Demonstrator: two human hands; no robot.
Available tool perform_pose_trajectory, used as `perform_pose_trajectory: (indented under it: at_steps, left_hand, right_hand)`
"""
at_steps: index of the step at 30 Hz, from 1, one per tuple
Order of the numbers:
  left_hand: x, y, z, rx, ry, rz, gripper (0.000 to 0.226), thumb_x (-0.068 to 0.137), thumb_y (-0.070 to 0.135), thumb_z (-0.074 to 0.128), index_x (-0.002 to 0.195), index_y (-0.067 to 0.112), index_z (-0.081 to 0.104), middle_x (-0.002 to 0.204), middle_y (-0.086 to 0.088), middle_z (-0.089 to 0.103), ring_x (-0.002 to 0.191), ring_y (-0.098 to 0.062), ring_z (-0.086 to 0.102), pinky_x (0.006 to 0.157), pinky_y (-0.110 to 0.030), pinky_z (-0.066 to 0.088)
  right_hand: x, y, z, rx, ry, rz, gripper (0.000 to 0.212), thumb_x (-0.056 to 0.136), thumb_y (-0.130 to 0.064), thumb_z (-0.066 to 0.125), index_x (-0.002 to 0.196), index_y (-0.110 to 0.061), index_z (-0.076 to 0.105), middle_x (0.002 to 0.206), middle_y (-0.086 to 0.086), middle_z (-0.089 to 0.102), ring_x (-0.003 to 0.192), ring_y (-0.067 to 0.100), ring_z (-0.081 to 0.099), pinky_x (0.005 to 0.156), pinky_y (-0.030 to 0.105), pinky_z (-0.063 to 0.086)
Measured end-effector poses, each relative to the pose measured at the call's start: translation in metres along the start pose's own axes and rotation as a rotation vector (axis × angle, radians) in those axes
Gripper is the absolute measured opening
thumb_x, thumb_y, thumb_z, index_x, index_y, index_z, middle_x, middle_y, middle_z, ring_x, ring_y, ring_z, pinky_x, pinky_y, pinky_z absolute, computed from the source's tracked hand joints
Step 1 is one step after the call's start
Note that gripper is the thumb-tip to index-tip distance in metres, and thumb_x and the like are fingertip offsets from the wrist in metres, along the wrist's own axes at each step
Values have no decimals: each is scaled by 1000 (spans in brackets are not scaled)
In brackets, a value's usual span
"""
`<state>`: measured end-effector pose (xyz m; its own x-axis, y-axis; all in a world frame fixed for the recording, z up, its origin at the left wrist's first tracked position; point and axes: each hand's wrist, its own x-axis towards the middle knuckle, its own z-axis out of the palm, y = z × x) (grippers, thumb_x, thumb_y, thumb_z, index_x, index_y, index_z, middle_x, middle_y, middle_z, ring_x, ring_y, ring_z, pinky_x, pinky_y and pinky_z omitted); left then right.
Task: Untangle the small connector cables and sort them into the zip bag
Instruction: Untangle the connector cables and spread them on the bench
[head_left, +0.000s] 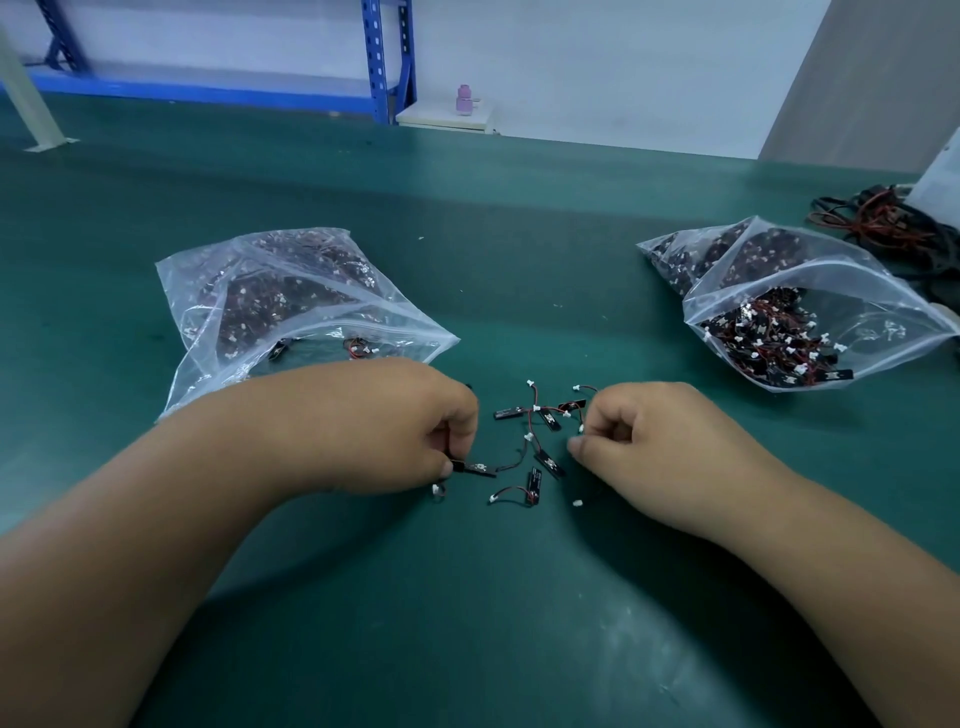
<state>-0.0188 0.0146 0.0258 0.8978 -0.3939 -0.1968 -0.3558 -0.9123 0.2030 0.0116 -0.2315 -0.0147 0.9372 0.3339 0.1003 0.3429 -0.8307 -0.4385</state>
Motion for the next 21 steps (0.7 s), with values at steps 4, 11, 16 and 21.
perform_pose_trajectory:
  at_steps: [4, 11, 16, 21]
  left_hand:
    - [-1, 2, 0, 29, 13, -21, 10, 86, 34, 63, 85, 41, 56, 81, 22, 60, 74, 7, 54, 62, -18, 42]
    - [0, 10, 4, 6, 25, 32, 10, 86, 42, 65, 86, 39, 55, 88, 18, 57, 81, 2, 55, 73, -25, 49]
    - [5, 13, 10, 9, 81, 103, 12, 87, 37, 63, 98, 39, 58, 98, 17, 50, 100, -6, 49, 91, -31, 45]
    - [6, 16, 13, 28, 106, 118, 7, 89, 39, 61, 89, 32, 61, 99, 15, 50, 102, -8, 48, 93, -34, 45]
  right_hand:
    - [-3, -3, -1, 37, 108, -53, 24, 78, -47, 69, 71, -28, 57, 66, -24, 57, 56, 6, 49, 54, 26, 32]
    - [-4, -11, 6, -71, 117, -124, 34, 74, -59, 68, 73, -32, 47, 83, -12, 50, 81, 3, 48, 85, 37, 34]
    - [-4, -11, 7, -111, 52, -124, 33, 71, -64, 64, 80, -35, 49, 91, -16, 45, 94, 9, 42, 84, 35, 25]
    - [-4, -13, 10, -115, 47, -144, 20, 76, -51, 71, 79, -37, 58, 97, -20, 44, 99, 7, 37, 83, 29, 17]
